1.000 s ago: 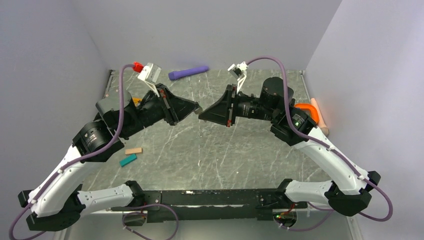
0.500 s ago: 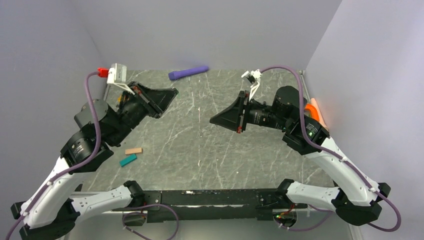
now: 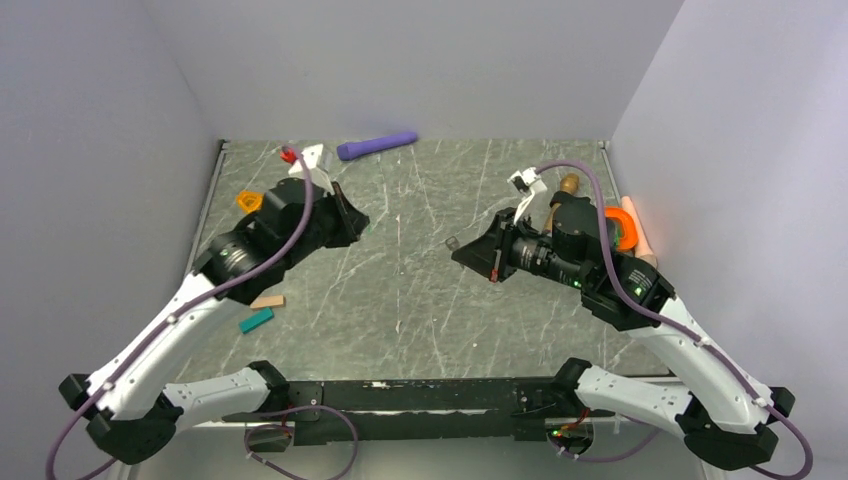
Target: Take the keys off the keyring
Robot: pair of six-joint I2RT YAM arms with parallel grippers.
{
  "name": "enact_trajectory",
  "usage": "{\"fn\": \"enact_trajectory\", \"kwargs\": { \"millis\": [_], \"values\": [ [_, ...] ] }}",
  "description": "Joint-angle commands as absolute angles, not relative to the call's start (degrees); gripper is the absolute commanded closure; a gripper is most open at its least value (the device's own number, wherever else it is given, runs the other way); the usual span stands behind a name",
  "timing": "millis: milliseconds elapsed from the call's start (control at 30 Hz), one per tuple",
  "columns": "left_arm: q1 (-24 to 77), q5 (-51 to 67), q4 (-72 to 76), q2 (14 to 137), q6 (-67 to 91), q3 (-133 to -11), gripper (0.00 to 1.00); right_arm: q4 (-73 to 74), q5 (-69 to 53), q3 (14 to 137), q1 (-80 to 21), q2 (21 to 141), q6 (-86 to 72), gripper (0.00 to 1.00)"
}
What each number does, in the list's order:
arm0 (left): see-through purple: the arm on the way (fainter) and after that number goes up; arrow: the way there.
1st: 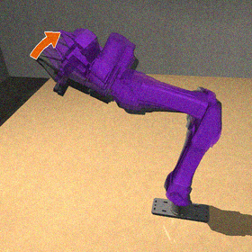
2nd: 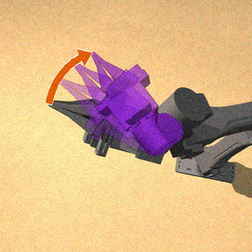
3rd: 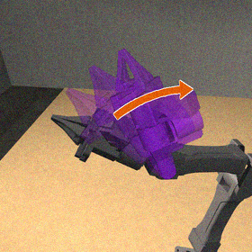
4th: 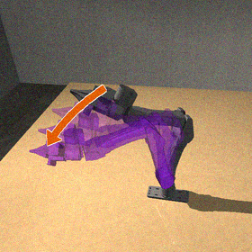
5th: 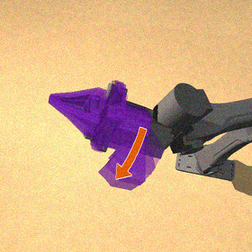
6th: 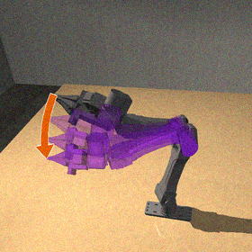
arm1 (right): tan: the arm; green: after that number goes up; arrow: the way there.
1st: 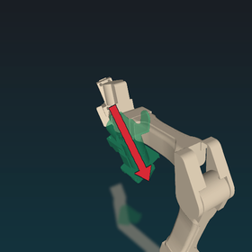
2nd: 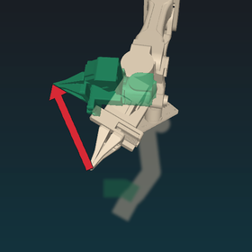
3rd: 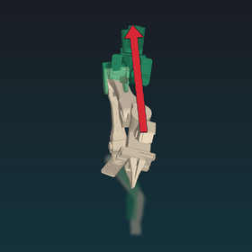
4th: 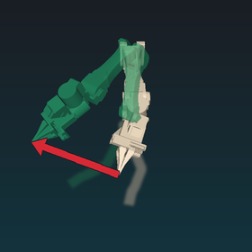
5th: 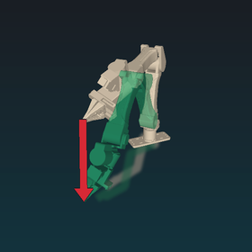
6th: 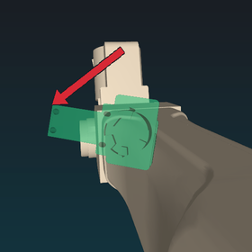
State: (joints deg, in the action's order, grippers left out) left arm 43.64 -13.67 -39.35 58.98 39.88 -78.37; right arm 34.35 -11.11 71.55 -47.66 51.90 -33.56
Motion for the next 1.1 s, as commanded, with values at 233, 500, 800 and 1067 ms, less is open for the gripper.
{"fn": "enact_trajectory", "kwargs": {
  "millis": [233, 500, 800, 1067],
  "values": [
    [32.5, -0.5, -33.9, 69.7, 46.5, -62.6, 1.0, 41.2, -1.6, 71.0, -47.6, 47.3, -35.6, 1.0],
    [30.5, 0.2, -34.0, 81.2, 43.3, -63.2, 1.0, 43.7, -0.2, 71.2, -47.6, 45.6, -35.6, 1.0],
    [30.5, -4.9, -38.6, 83.0, 41.0, -69.1, 0.01, 46.1, 3.2, 71.8, -47.6, 44.8, -35.4, 1.0],
    [30.4, -7.8, -40.8, 77.4, 39.3, -74.3, 0.01, 46.6, 6.4, 71.0, -47.6, 47.5, -36.2, 1.0]
  ]
}}
